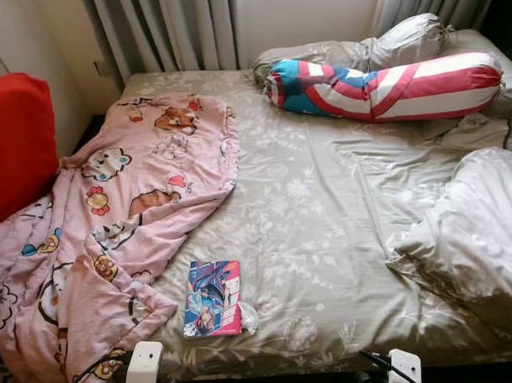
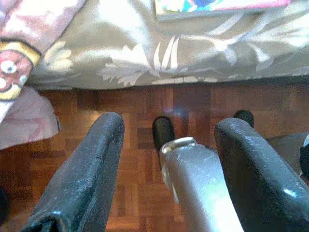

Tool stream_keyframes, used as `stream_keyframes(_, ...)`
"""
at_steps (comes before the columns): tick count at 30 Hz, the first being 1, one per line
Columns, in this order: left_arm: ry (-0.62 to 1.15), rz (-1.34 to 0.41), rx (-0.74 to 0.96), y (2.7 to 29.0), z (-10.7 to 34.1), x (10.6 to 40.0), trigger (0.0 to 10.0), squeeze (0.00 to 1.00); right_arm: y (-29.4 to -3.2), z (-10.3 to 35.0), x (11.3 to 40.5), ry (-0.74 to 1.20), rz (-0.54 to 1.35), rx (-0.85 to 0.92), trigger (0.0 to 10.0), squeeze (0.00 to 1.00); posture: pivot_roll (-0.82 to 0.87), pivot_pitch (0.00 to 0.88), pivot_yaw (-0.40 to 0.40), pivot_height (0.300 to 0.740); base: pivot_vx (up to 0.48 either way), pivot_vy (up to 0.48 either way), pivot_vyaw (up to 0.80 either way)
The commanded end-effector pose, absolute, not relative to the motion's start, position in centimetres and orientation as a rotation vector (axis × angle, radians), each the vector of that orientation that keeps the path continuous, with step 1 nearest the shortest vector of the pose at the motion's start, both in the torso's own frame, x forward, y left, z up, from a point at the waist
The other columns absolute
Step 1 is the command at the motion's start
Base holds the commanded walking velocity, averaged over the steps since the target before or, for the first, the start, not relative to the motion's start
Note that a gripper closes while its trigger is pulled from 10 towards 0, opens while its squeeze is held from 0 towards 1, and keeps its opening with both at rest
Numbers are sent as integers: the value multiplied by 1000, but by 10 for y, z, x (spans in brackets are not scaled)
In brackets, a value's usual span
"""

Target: Clean up the room

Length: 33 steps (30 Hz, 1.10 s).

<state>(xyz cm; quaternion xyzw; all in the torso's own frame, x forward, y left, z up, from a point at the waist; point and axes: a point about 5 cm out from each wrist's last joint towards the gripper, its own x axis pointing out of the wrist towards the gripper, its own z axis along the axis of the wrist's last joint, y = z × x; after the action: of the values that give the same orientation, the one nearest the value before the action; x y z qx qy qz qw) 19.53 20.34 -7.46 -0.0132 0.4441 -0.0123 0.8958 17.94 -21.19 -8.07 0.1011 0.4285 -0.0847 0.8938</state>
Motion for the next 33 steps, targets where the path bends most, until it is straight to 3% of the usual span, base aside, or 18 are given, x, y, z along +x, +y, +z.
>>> stream_keyframes(1,928,-17,-29,205,-75,195,10000,0,-212,-81,180,893,-173,203,10000,0,-37,34,23,740,0,0,0)
stream_keyframes(5,900,-26,-32,200,-69,208,10000,0,-211,-73,195,852,-165,206,10000,0,-44,0,27,740,0,0,0)
stream_keyframes(19,868,-34,-34,193,-62,222,10000,0,-210,-69,204,839,-167,204,10000,0,-38,0,39,740,0,0,0)
stream_keyframes(30,928,20,-56,205,-78,188,10000,0,-208,-80,181,874,-161,177,10000,0,-21,30,27,740,0,0,0)
stream_keyframes(33,945,26,-57,205,-82,180,10000,0,-208,-81,179,872,-159,167,10000,0,-21,31,25,740,0,0,800)
